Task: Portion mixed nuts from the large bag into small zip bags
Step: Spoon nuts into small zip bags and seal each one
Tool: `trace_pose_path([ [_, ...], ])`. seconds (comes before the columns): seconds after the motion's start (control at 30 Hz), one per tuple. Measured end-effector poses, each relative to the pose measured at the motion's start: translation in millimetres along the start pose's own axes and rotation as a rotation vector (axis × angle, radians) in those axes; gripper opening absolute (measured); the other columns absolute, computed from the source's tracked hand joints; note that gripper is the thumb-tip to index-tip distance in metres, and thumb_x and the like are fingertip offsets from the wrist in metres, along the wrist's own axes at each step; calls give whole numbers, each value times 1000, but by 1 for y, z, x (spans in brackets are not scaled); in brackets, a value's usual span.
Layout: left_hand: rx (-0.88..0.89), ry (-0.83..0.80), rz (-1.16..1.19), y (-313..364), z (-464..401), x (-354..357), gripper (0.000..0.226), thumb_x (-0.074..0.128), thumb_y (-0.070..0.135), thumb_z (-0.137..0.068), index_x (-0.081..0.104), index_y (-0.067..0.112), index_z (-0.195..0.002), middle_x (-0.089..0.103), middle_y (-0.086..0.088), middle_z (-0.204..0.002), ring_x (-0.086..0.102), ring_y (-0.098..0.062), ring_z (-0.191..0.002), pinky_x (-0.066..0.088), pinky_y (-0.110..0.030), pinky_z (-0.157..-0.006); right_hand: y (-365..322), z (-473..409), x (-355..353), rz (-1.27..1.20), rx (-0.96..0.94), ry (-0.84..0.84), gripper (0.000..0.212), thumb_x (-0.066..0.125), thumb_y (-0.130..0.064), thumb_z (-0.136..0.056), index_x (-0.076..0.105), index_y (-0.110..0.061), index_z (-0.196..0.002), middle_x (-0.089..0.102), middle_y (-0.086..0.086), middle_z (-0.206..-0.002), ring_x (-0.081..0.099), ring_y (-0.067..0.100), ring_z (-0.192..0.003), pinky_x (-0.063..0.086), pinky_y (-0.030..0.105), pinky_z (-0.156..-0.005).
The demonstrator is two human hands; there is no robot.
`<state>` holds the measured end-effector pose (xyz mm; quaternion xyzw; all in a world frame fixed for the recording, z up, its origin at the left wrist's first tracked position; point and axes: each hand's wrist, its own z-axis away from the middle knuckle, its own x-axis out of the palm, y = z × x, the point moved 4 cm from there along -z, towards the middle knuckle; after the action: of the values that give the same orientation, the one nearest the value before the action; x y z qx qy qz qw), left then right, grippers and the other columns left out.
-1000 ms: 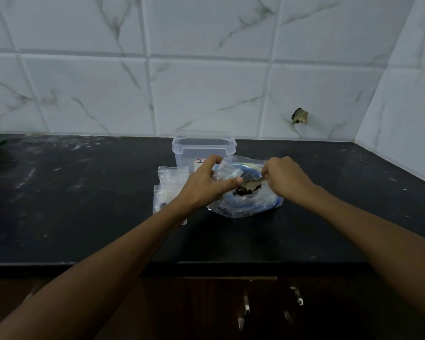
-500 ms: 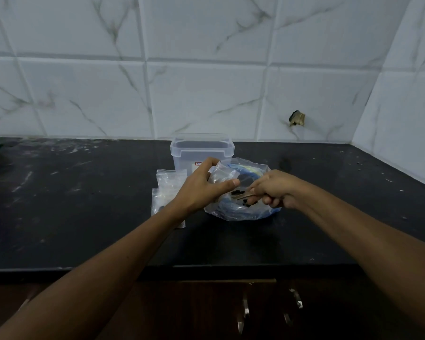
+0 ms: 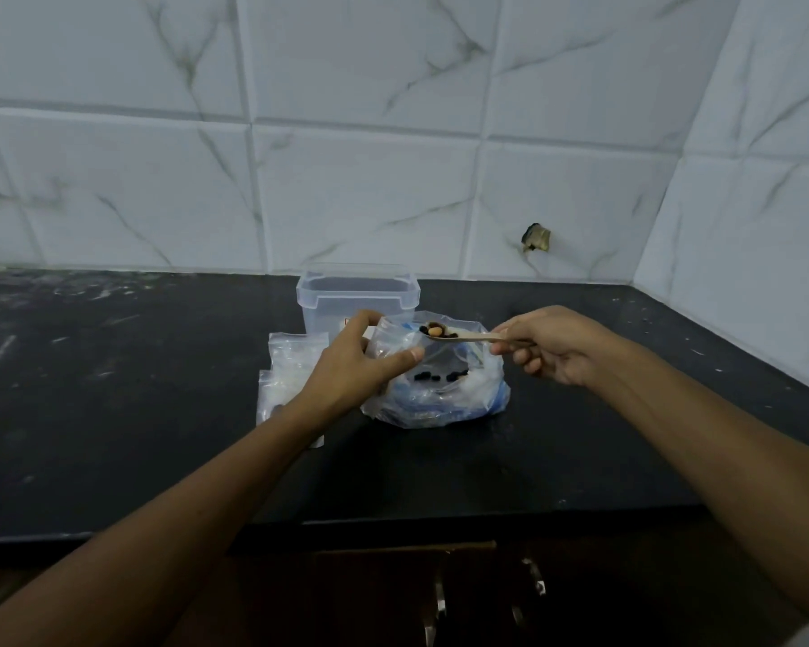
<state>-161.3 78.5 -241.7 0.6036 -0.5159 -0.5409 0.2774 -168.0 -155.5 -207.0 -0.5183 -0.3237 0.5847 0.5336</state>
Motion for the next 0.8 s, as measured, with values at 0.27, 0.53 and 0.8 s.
trace_pose_path([
  [0.27, 18, 46, -76, 7, 1, 5, 45, 74, 47, -80, 47, 31, -113, 67, 2, -91, 68, -12, -72, 53, -21, -59, -52, 22, -1, 222, -183, 9, 12, 59, -8, -88, 68, 0, -91, 67, 7, -67, 46, 7, -40, 33, 17, -35],
  [0.53, 44, 48, -19, 2, -2, 10, 48, 76, 47, -79, 47, 31, -114, 69, -2, -94, 66, -12, -66, 56, -30, -63, -81, 56, 52, 903, -767, 119, 22, 51, -9, -89, 73, -8, -90, 73, 2, -80, 62, 9, -54, 54, 24, -55],
  [0.8, 34, 64, 90, -6, -4, 7, 49, 75, 44, -81, 46, 31, -117, 68, -7, -98, 68, -18, -73, 57, -34, -61, -82, 93, 66, 1366, -1490, 183, 3, 66, -9, -78, 63, -8, -76, 58, 6, -65, 52, 26, -44, 32, 28, -40],
])
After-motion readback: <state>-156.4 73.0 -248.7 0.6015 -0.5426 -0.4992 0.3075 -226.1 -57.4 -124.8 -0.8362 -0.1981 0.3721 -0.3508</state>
